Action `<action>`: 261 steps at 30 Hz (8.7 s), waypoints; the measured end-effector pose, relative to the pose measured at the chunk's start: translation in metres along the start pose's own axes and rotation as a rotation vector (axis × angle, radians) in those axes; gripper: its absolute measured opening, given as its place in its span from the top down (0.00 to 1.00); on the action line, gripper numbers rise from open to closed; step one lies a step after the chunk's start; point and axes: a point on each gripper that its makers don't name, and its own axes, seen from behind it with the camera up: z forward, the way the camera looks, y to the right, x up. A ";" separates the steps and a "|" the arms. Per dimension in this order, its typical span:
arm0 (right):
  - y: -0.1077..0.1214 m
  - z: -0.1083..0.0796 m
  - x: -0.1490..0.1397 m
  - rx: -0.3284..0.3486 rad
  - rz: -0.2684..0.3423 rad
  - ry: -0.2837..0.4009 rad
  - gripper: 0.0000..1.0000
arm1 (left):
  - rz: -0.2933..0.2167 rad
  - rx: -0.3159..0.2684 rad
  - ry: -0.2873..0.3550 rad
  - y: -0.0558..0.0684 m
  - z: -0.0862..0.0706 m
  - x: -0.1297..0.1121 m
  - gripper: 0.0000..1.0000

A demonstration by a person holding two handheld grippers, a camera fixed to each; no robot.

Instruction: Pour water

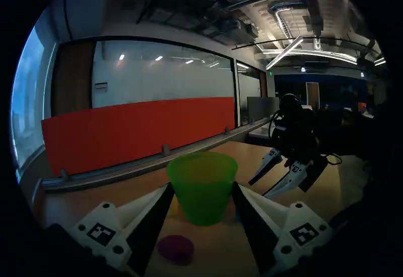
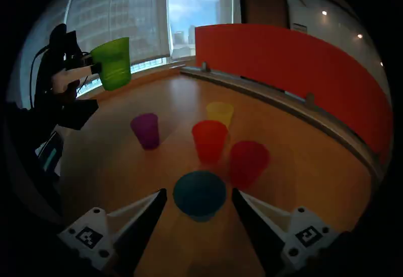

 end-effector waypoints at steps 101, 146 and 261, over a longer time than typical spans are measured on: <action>-0.007 -0.060 0.166 -0.031 -0.063 0.495 0.09 | -0.031 -0.041 0.002 0.007 0.004 -0.009 0.17; -0.033 -0.070 0.218 -0.018 -0.213 0.518 0.09 | -0.041 -0.080 0.044 0.011 0.008 -0.010 0.18; -0.064 -0.071 0.318 -0.365 -1.166 0.453 0.09 | 0.013 -0.150 0.047 0.047 0.020 -0.001 0.18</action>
